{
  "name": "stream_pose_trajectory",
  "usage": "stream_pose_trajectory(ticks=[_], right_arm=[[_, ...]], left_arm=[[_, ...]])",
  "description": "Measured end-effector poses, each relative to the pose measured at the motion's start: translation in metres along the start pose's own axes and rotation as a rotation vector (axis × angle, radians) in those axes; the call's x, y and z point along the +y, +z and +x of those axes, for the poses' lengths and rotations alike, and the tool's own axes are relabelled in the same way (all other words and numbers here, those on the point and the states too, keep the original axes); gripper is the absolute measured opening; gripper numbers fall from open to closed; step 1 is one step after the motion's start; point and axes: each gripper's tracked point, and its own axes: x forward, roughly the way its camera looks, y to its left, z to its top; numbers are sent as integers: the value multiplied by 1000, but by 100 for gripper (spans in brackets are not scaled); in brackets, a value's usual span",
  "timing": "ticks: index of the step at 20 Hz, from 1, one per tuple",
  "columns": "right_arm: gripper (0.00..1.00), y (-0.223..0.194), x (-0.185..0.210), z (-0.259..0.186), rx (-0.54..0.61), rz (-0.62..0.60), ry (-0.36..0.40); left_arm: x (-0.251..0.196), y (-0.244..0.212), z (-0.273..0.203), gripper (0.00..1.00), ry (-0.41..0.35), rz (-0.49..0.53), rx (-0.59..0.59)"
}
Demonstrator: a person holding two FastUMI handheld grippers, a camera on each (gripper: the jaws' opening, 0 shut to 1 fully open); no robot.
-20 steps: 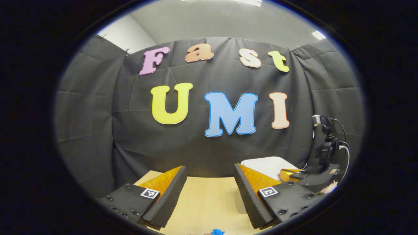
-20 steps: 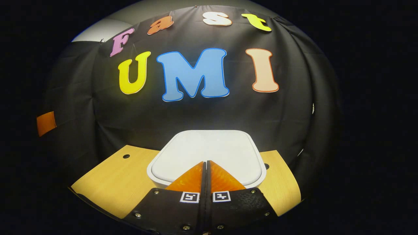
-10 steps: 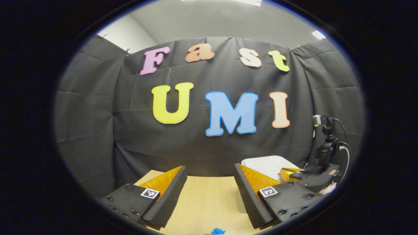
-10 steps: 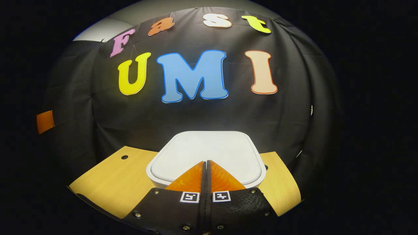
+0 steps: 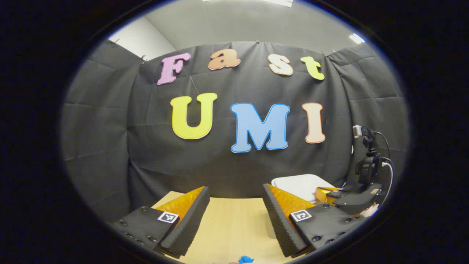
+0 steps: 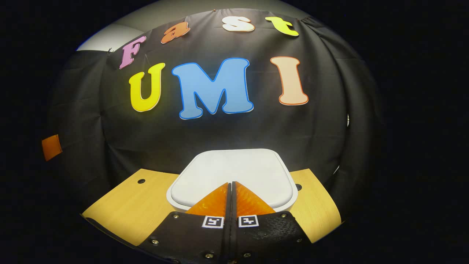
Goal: Press the lid of the desktop garbage bin to open it, pick up the crumpled paper on the desktop and throw it into the bin, then pick up the pop can on the desktop and drop it into the bin, and finally close the garbage bin lid.
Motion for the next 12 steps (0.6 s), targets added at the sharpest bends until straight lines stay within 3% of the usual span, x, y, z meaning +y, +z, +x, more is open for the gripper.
stream_pose_trajectory(ticks=[12], right_arm=[[0,10,3,-29,-18,-23,11]], left_arm=[[-7,-2,0,95,-17,2,4]])
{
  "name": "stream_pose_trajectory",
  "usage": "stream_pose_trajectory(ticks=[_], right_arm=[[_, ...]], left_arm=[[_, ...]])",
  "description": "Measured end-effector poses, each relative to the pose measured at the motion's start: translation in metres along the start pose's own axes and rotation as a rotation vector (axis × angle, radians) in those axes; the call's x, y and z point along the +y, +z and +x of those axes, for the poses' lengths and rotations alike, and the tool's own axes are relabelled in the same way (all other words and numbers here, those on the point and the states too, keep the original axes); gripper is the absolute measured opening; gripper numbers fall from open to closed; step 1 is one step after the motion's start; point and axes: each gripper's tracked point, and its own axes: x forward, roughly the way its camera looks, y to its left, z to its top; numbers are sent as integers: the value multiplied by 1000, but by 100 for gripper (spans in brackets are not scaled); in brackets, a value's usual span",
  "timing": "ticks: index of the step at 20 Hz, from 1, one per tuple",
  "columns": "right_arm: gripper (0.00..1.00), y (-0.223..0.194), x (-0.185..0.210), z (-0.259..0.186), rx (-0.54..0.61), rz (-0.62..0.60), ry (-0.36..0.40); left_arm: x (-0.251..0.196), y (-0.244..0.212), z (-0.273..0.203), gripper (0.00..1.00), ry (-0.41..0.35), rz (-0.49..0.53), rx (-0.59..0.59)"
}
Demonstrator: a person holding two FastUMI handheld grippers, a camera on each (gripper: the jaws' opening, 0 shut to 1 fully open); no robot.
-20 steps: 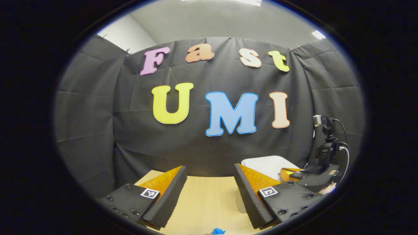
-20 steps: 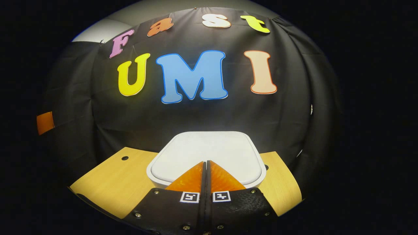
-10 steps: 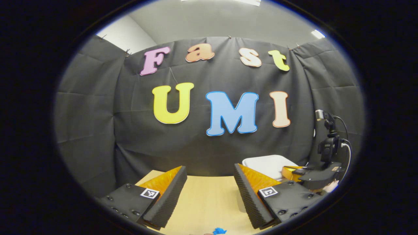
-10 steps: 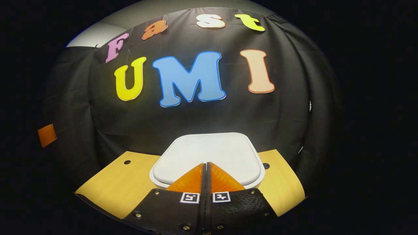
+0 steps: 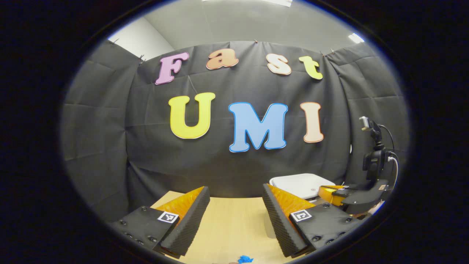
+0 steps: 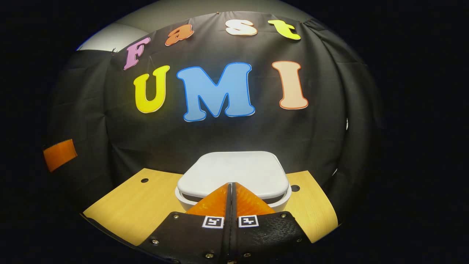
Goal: Press the lid of the desktop garbage bin to open it, pick up the crumpled paper on the desktop and throw it into the bin, then pick up the pop can on the desktop and drop it into the bin, and finally close the garbage bin lid.
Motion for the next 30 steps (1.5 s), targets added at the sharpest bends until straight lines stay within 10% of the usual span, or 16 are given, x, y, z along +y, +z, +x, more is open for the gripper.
stream_pose_trajectory(ticks=[30], right_arm=[[0,10,-3,-33,-24,5,2]], left_arm=[[-19,-76,10,95,-60,-10,120]])
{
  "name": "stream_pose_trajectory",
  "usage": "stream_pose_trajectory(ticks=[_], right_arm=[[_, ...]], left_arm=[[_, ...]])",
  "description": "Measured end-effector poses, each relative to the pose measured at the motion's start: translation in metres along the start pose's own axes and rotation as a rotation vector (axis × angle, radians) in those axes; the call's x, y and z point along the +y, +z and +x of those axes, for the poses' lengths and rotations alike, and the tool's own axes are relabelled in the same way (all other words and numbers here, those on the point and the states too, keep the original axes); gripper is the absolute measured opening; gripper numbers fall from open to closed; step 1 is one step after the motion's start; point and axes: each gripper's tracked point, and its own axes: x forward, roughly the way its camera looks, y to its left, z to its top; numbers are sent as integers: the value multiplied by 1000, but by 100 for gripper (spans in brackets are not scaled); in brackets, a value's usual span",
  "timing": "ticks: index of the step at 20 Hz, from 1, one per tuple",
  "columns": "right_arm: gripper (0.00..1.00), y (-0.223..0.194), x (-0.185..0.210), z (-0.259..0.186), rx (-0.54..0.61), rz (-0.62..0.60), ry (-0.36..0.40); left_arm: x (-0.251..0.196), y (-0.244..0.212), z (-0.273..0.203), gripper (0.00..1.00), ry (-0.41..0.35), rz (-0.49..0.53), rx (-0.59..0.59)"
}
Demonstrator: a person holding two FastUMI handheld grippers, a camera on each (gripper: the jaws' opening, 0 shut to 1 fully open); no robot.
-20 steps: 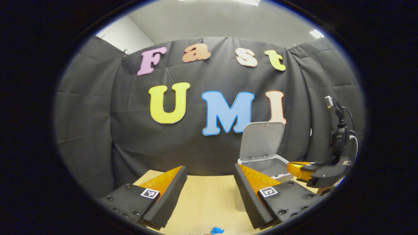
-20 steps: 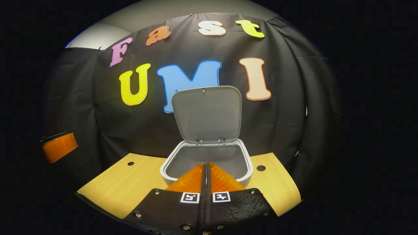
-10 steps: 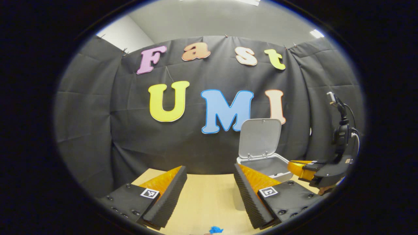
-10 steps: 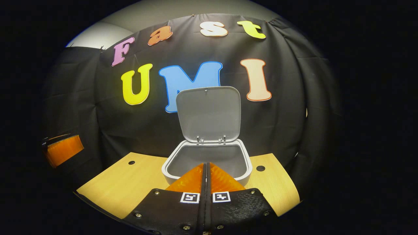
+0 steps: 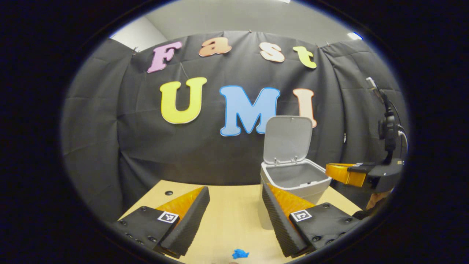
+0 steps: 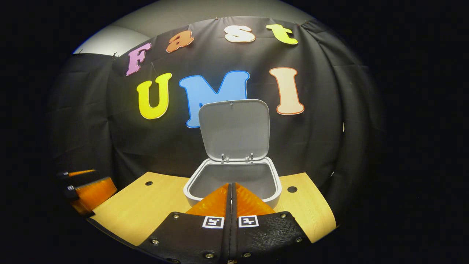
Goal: Press the lid of the desktop garbage bin to open it, pick up the crumpled paper on the desktop and throw it into the bin, then pick up the pop can on the desktop and drop it into the bin, and finally close the garbage bin lid.
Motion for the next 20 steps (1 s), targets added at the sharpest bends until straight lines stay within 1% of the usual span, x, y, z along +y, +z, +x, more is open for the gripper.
stream_pose_trajectory(ticks=[10,16,20], right_arm=[[0,3,-14,-14,-4,-14,-33],[0,3,-31,-22,-3,-20,-75],[0,-2,-45,-28,7,-25,-111]], left_arm=[[-10,-119,15,96,-48,41,222],[-16,-190,21,96,-86,45,370],[-16,-237,20,96,-93,48,464]])
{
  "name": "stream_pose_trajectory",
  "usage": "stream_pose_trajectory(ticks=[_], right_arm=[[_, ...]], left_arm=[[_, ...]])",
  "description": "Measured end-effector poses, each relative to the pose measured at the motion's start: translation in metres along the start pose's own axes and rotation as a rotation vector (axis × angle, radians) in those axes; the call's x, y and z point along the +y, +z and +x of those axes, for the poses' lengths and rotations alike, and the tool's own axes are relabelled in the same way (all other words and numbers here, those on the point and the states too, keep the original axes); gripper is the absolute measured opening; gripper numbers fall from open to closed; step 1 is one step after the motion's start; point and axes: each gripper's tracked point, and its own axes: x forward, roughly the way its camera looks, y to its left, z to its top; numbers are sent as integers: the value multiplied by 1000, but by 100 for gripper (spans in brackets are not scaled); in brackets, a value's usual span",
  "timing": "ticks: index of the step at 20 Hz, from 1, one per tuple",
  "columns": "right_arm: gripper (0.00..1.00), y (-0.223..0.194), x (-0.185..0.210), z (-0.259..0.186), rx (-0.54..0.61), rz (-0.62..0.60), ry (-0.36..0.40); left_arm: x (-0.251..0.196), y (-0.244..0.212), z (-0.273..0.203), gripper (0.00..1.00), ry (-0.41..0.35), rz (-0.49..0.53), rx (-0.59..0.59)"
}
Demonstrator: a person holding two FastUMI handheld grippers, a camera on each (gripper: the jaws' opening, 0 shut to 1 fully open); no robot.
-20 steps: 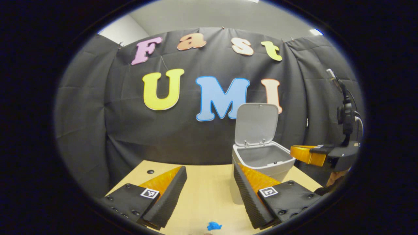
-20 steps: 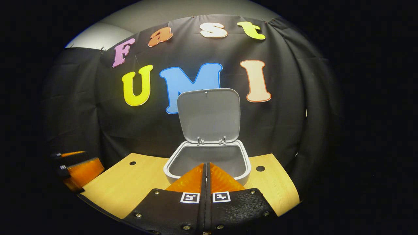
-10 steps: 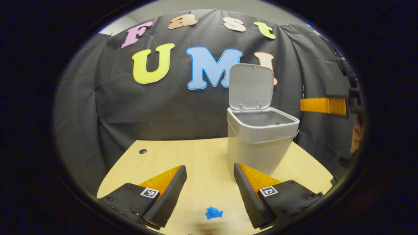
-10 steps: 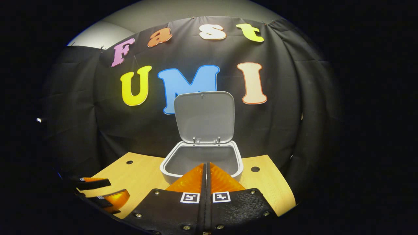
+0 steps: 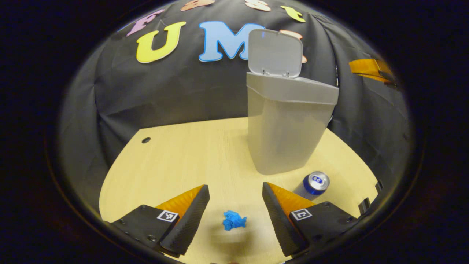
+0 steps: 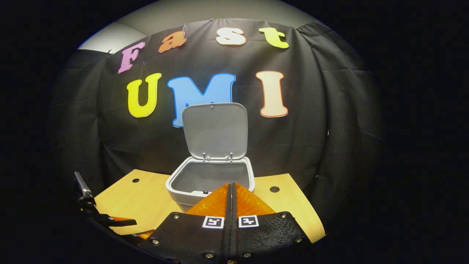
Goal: Press the lid of the desktop garbage bin to open it, pick up the crumpled paper on the desktop and throw it into the bin, then pick up the pop can on the desktop and drop it into the bin, and finally close the garbage bin lid.
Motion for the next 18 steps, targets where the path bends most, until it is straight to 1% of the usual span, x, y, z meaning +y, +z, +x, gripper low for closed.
stream_pose_trajectory(ticks=[4,10,18], right_arm=[[0,-3,-17,-4,12,-6,-40],[0,-10,-38,-8,37,-12,-93],[1,-18,-54,-5,65,-9,-137]], left_arm=[[-2,-29,16,96,-9,-34,68],[8,-67,42,96,6,-74,163],[23,-93,53,96,27,-97,245]])
